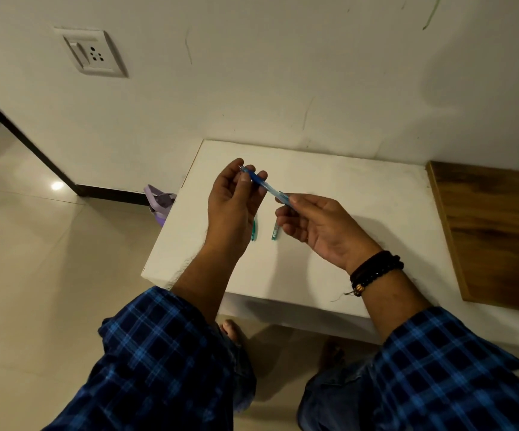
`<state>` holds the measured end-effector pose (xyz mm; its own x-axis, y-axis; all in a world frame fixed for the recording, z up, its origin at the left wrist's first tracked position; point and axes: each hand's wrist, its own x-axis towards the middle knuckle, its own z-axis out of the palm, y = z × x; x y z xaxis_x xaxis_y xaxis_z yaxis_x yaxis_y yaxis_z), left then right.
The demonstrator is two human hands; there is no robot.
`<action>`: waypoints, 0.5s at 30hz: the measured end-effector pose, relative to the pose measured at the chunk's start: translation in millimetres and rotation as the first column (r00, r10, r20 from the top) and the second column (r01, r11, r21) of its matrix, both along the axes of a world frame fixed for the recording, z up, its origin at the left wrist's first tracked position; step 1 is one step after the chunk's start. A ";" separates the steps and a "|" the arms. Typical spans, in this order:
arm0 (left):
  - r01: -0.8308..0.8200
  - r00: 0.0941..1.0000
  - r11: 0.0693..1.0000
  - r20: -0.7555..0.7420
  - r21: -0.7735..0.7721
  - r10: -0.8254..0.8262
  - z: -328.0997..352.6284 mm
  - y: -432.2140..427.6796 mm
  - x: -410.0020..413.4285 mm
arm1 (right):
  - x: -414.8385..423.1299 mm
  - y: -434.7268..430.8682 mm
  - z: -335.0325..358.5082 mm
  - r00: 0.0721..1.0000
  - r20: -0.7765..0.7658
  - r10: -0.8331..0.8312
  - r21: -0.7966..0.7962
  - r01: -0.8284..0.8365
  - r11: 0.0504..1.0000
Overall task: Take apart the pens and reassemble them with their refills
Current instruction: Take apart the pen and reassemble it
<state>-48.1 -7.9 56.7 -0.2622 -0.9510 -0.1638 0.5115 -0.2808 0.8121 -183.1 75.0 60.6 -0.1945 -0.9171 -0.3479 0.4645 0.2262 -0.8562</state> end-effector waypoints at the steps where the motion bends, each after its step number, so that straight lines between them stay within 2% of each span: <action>1: -0.001 0.999 1.000 -0.041 0.027 0.002 0.1 -0.2 0.2 | -2.5 0.4 0.2 1.000 0.016 -0.010 -0.031 0.010 0.999; 5: 0.015 0.992 0.995 -0.126 0.095 -0.003 -0.7 -1.0 0.0 | -10.5 0.3 3.0 0.995 0.006 -0.099 -0.134 0.099 0.986; 15: 0.071 0.997 0.990 -0.026 0.120 -0.069 -4.3 -1.1 -4.0 | -7.9 -1.1 7.6 0.949 -0.122 -0.292 -0.316 0.242 0.918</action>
<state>-52.0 -9.0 52.4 -0.3324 -0.9038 -0.2696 0.5045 -0.4119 0.7588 -190.9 74.0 68.2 -0.4771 -0.8787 -0.0142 0.3203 -0.1589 -0.9339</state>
